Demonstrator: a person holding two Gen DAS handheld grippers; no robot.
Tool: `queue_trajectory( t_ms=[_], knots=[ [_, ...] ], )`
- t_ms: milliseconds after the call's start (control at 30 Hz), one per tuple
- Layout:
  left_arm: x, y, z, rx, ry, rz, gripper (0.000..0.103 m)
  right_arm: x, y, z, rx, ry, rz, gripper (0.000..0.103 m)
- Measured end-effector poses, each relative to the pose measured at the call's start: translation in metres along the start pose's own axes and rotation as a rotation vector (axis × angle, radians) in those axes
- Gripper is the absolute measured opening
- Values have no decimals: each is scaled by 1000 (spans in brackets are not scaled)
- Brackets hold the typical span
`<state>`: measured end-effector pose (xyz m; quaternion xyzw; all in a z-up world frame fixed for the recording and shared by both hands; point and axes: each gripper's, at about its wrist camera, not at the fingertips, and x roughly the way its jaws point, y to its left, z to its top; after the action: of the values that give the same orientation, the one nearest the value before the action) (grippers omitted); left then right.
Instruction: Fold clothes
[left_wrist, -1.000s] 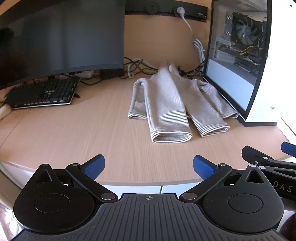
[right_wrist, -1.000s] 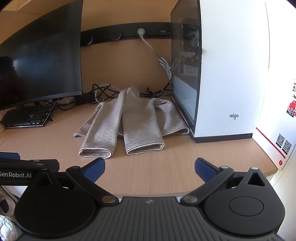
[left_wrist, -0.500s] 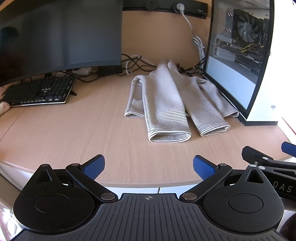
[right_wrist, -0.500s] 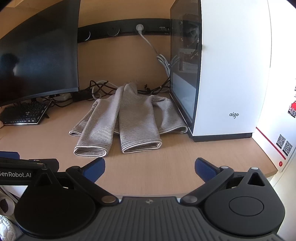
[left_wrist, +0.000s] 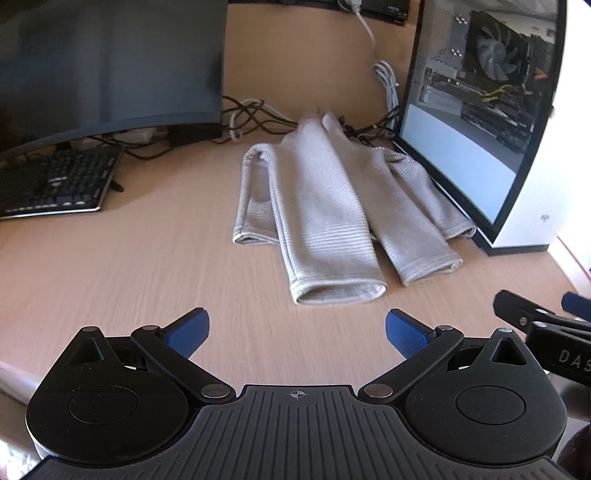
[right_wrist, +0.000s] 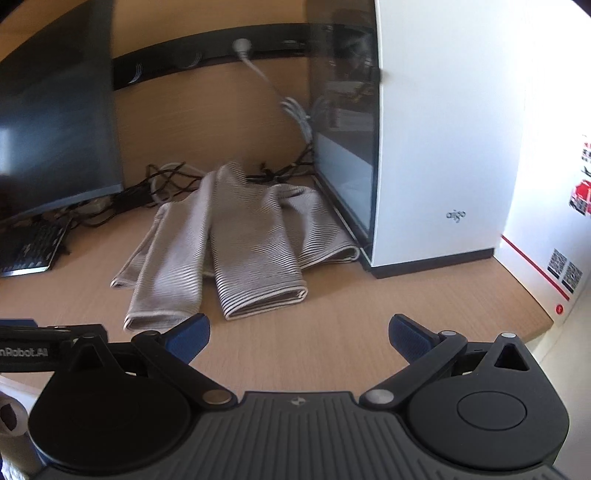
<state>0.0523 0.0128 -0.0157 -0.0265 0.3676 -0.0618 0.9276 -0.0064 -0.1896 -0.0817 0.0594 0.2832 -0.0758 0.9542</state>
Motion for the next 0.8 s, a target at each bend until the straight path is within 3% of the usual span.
queue_trajectory(
  t_ms=[300,467,533,600,800],
  knots=[
    [55,42,48,-8,89,-231,103,9,9,14,182,43,-106,103],
    [100,30,81,50,81,-358,103,4,14,27,278,17,-118,103],
    [121,20,90,61,89,-399,103,12,13,33,322,46,-107,103],
    [144,13,96,52,117,-392,103,22,13,39,341,75,-79,103],
    [183,6,101,36,114,-302,103,74,19,71,198,98,39,103]
  ],
)
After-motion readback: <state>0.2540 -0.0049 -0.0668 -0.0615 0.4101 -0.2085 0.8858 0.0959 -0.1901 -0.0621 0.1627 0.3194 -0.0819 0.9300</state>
